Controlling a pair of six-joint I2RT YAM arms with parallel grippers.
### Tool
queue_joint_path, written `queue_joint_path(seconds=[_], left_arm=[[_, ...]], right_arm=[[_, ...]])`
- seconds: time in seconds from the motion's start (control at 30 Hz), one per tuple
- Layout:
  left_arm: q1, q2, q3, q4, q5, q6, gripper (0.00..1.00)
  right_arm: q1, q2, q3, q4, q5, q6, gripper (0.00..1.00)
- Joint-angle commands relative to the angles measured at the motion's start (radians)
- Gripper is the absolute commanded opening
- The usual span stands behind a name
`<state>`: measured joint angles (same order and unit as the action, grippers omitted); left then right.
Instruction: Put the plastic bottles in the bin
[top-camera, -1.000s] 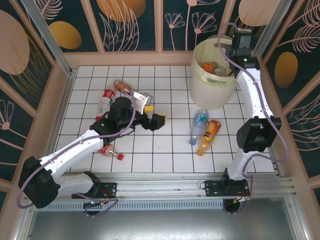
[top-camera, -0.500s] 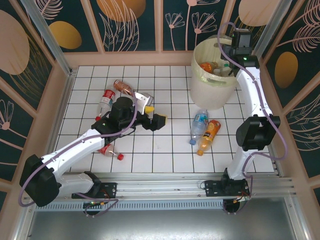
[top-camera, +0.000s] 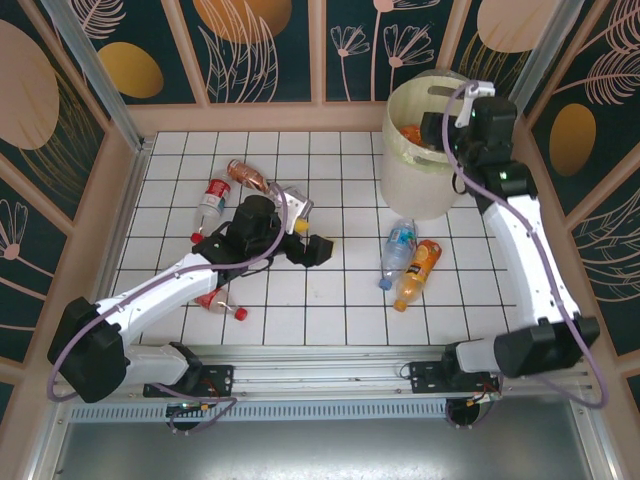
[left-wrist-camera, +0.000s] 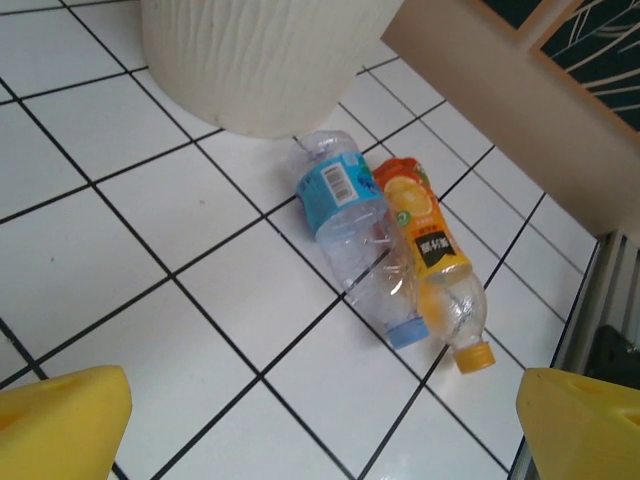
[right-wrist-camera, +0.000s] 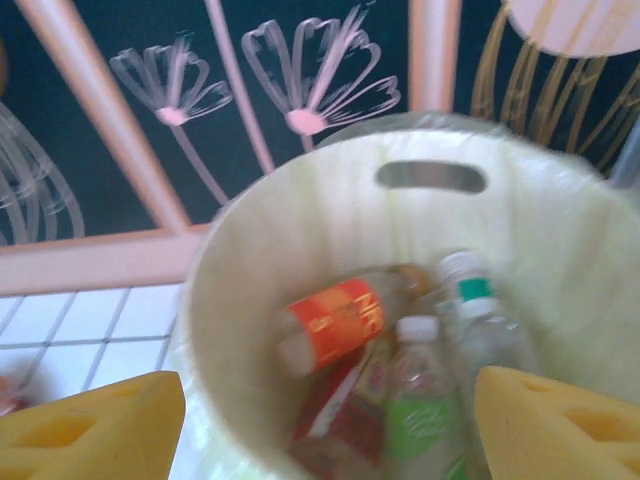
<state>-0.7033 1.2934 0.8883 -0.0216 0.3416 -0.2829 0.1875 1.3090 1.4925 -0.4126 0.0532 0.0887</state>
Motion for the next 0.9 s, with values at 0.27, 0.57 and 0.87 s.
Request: queue_joint_path(seconds=[0.27, 0.57, 0.87], left_arm=[[0.009, 0.055, 0.120, -0.280, -0.457, 0.143, 0.99], [0.182, 0.250, 0.246, -0.391, -0.461, 0.222, 0.99], [0.271, 0.479, 0.424, -0.461, -0.479, 0.313, 0.99]], right_arm=[[0.106, -0.243, -0.327, 0.078, -0.469, 0.104, 0.77], [0.127, -0.342, -0.483, 0.144, -0.695, 0.131, 0.78], [0.139, -0.348, -0.568, 0.199, -0.779, 0.129, 0.79]])
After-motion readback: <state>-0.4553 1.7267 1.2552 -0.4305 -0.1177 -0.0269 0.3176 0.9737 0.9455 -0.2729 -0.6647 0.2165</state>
